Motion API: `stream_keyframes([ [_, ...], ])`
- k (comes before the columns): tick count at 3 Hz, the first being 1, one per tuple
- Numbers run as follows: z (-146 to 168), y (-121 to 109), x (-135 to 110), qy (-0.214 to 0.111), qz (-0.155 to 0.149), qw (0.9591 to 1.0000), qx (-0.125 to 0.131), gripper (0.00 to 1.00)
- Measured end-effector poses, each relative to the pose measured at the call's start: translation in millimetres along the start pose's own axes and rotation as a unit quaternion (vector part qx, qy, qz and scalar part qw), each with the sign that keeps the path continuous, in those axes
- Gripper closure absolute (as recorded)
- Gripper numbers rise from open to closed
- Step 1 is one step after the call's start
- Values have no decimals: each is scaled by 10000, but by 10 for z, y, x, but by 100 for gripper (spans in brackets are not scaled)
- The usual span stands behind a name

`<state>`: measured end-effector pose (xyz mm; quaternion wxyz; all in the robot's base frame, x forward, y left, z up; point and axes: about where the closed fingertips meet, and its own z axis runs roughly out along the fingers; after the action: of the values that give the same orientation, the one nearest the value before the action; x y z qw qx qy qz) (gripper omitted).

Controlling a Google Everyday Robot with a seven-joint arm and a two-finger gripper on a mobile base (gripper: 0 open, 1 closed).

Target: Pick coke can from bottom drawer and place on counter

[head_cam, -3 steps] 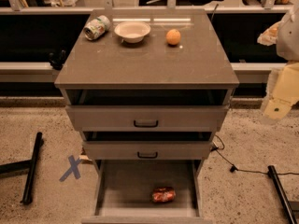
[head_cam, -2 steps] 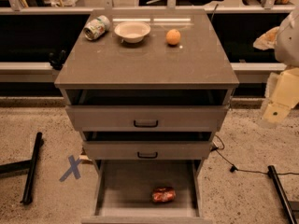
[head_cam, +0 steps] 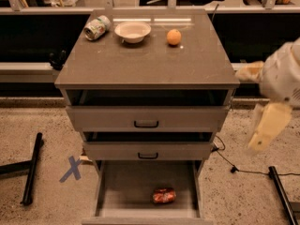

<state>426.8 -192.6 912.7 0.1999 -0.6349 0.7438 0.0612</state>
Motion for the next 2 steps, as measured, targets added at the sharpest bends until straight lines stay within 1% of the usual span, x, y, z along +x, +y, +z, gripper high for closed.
stream_keyframes([
  [1,317,247,38,-190,88,9991,-370,0],
  [2,367,266,54,-142,76,9993,-333,0],
])
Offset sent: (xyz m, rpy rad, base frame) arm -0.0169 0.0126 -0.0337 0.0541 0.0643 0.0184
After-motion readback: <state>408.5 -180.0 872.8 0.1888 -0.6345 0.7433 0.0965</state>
